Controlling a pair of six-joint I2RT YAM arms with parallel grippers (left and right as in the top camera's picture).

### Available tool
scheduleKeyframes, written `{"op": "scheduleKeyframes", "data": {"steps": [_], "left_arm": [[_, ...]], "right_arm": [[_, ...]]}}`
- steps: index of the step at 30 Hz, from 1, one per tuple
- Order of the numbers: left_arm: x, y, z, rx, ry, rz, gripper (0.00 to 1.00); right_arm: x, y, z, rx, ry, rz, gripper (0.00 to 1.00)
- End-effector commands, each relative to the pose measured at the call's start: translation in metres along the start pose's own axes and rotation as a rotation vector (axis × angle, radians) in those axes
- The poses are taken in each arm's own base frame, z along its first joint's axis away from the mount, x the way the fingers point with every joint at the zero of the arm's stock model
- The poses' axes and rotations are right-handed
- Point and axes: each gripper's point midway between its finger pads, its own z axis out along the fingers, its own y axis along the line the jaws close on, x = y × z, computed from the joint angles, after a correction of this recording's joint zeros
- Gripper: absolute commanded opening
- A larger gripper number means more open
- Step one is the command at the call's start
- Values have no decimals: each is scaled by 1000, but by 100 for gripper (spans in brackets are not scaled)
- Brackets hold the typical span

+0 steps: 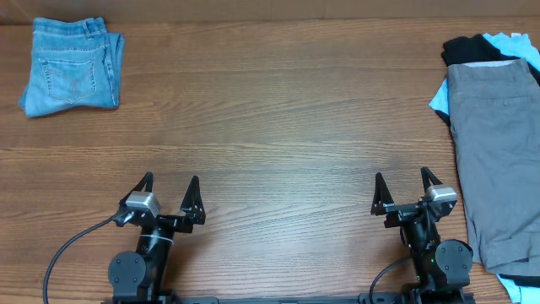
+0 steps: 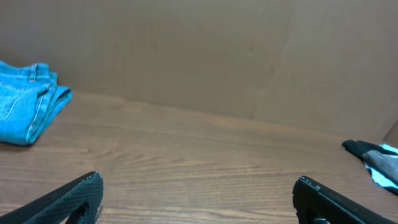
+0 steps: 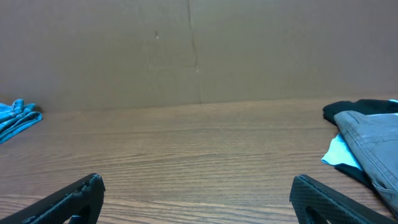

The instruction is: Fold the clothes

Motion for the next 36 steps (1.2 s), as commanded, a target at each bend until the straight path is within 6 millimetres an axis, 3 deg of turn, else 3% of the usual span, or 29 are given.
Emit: {"op": "scheduleKeyframes", "data": {"steps": [1,9,36], "left_arm": [[7,8,2,-33,-21,-13,100],[26,34,-1,-172,46,-18,100],[26,34,-1,-169,49,-18,100]], "right_arm": [[1,-1,0,5,-6,-4,100],[1,-1,0,5,-6,-4,100],[1,-1,0,5,-6,-4,100]]}}
